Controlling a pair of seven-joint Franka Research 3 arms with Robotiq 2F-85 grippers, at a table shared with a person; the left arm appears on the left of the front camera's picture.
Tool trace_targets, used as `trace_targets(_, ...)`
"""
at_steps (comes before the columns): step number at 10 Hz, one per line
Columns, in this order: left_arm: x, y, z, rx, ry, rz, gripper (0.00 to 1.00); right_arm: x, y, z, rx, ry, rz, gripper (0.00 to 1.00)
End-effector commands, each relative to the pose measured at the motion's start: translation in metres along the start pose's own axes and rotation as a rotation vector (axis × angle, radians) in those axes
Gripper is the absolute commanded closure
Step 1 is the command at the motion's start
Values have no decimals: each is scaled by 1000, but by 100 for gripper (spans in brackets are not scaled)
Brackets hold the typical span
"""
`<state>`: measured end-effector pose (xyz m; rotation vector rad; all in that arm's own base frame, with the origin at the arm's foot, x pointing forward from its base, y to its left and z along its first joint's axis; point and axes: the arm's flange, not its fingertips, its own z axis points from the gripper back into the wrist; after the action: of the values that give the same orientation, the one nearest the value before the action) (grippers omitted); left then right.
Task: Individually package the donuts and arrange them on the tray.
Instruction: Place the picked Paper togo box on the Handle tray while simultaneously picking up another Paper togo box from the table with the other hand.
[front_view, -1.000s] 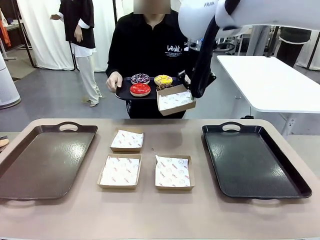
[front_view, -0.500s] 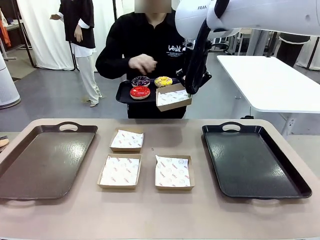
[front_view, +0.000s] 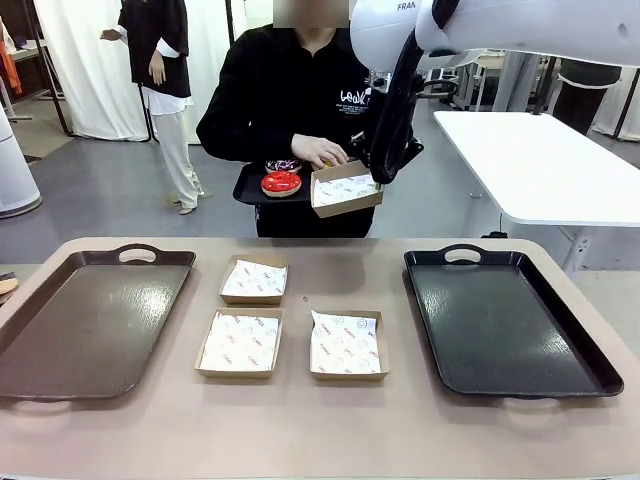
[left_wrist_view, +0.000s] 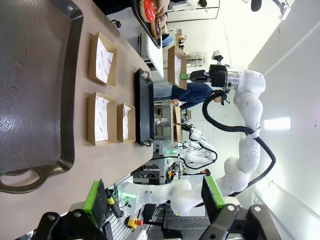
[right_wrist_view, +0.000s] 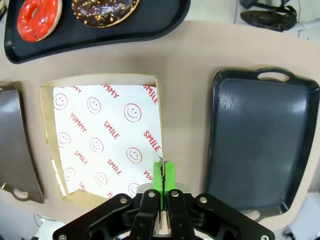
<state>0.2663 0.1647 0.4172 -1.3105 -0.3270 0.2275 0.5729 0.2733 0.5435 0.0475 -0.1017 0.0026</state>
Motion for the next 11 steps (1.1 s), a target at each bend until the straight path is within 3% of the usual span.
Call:
trace_targets(1,0,-2,1,-14,-9,1,0,-4,-2,-2,-2,7,-5,100)
trace_targets(11,0,-2,1,-14,-9,1,0,-4,-2,-2,-2,7,-5,100)
